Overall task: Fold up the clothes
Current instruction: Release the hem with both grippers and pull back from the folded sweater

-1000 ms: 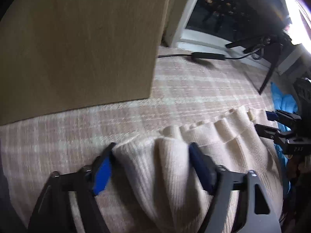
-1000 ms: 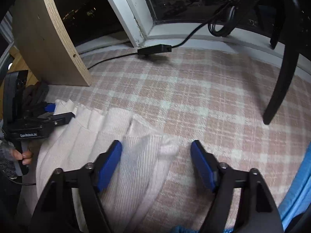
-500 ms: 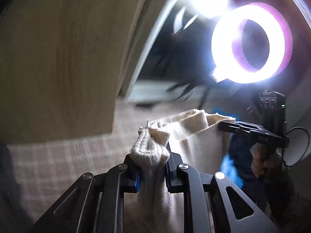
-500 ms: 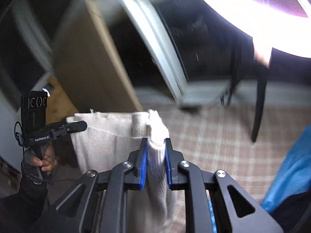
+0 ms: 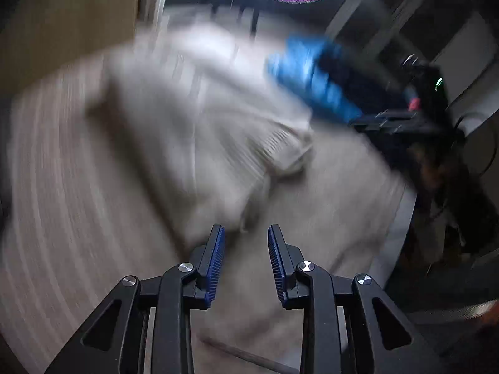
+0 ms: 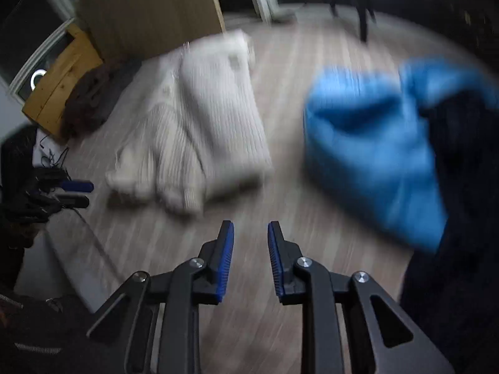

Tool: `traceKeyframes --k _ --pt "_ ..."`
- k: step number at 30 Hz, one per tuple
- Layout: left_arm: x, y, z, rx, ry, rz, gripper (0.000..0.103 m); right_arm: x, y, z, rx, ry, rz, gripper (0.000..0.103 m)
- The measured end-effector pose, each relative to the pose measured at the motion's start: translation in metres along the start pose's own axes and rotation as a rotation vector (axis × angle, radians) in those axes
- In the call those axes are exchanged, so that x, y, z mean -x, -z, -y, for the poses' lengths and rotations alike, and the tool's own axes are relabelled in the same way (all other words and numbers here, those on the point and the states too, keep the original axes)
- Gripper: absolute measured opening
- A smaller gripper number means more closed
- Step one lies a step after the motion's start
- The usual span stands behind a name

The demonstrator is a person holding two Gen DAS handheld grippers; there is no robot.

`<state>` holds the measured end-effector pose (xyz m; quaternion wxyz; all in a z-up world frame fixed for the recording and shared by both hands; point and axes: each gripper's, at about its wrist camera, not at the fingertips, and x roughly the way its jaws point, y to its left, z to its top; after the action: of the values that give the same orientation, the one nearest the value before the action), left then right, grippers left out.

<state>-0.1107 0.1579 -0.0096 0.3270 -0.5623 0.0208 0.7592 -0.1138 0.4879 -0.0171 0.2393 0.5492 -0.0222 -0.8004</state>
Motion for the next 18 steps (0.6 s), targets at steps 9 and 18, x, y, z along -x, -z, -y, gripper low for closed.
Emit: traceKeyframes --k 9,18 --pt "0.015 -0.044 -0.002 0.016 -0.143 0.236 0.041 0.000 -0.073 -0.024 0.025 -0.102 0.190 0.023" --pt "-0.088 -0.069 0.005 0.067 -0.135 0.168 0.058 -0.085 -0.090 -0.003 0.011 0.003 -0.024 0.020"
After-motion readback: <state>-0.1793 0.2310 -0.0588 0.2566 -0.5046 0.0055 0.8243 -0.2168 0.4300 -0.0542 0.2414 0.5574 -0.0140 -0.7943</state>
